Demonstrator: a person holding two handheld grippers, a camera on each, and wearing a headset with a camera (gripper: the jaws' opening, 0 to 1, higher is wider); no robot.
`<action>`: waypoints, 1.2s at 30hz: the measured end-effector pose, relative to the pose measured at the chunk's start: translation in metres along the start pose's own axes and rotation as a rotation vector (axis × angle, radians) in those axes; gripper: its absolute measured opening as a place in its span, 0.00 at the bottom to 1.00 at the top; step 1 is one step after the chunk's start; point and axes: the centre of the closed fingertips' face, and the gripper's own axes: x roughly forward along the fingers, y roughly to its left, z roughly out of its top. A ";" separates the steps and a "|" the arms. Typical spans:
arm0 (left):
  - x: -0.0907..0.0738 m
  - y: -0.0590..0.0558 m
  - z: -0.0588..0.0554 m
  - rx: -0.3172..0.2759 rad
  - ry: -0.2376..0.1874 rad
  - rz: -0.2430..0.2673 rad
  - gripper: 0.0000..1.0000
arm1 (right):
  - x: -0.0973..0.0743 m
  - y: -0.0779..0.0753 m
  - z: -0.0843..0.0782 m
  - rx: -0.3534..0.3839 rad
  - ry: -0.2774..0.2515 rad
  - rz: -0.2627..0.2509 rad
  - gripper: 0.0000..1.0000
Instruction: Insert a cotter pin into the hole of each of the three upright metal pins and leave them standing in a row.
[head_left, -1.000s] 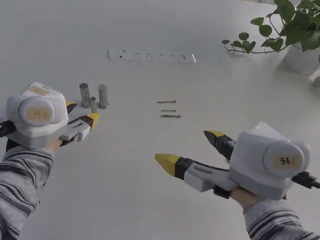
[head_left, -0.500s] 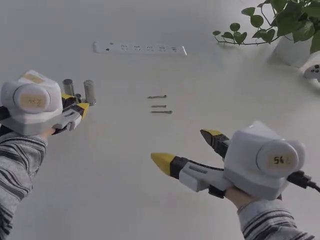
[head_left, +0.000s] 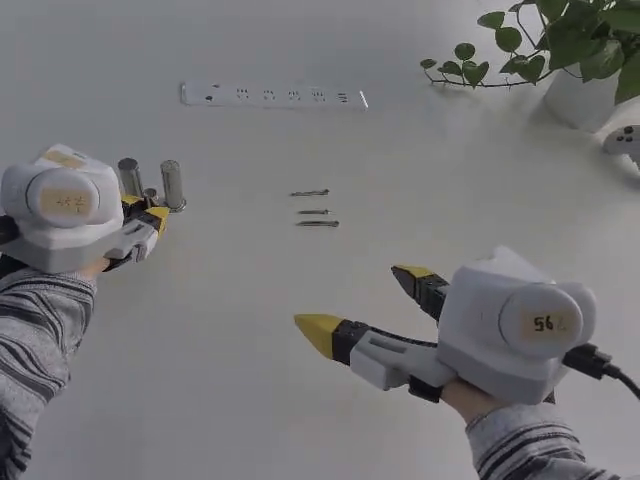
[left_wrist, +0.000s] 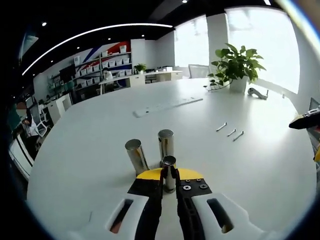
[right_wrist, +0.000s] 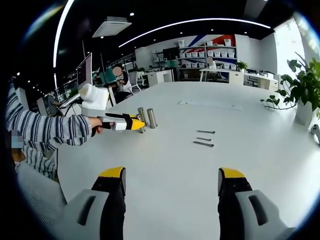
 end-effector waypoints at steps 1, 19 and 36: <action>0.000 0.000 0.000 0.000 0.000 -0.001 0.05 | 0.000 0.001 0.000 -0.005 0.002 0.001 0.73; -0.012 -0.034 0.005 0.005 -0.009 -0.056 0.05 | -0.002 0.004 0.000 -0.056 0.028 0.006 0.74; -0.028 -0.080 -0.011 0.017 0.014 -0.110 0.05 | -0.005 0.013 -0.003 -0.080 0.037 0.024 0.73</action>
